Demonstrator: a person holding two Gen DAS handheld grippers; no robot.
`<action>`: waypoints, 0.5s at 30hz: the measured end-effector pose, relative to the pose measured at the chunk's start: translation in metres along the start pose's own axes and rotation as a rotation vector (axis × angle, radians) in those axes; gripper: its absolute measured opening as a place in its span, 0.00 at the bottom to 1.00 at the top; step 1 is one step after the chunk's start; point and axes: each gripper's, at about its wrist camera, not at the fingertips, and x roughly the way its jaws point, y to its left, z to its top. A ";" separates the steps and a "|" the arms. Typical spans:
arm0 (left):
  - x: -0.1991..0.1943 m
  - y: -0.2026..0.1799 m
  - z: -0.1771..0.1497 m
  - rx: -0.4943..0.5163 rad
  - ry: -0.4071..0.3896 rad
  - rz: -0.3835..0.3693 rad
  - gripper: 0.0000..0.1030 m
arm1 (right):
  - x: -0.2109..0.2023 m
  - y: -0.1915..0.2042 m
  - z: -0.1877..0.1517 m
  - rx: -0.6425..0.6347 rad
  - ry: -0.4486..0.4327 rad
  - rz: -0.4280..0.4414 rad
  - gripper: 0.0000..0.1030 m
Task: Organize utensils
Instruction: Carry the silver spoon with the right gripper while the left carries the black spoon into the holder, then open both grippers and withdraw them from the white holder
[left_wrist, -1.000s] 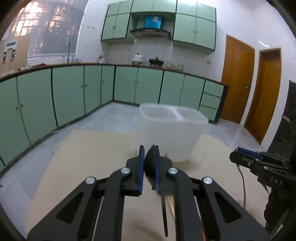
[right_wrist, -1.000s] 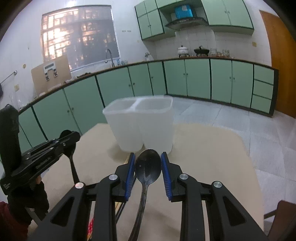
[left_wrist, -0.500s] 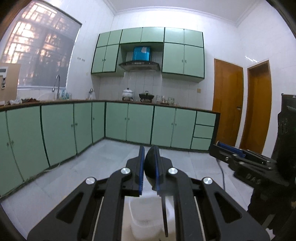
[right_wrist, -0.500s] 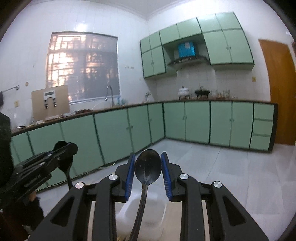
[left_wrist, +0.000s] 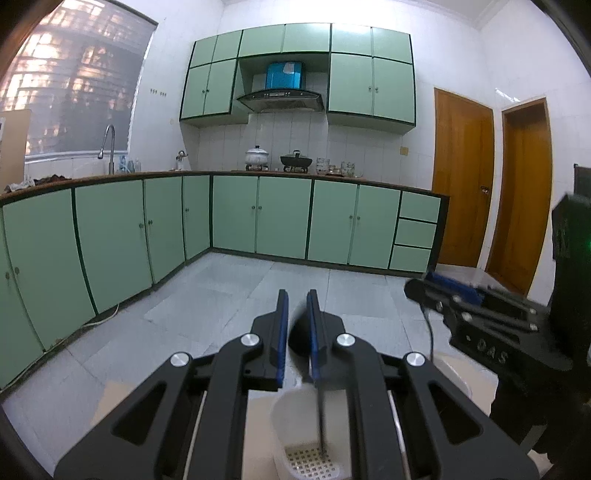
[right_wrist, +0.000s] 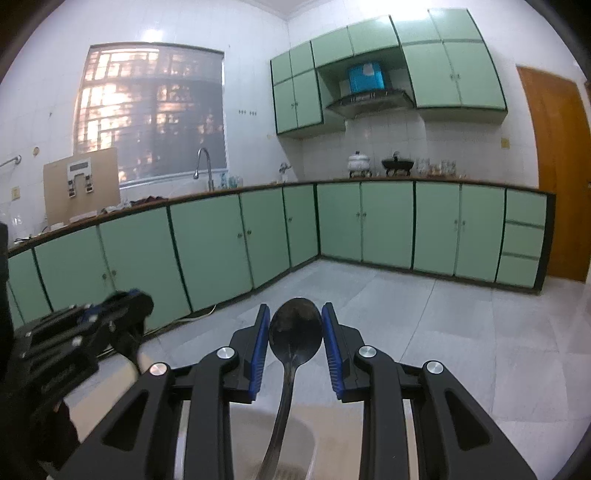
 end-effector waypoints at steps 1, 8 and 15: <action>-0.001 0.001 0.000 -0.004 0.006 0.001 0.13 | 0.000 -0.002 -0.003 0.010 0.012 0.006 0.28; -0.031 0.005 0.000 -0.008 0.015 0.021 0.35 | -0.028 -0.010 -0.006 0.048 0.040 0.012 0.46; -0.089 0.004 -0.027 -0.036 0.122 0.038 0.70 | -0.090 -0.003 -0.028 0.055 0.121 -0.009 0.82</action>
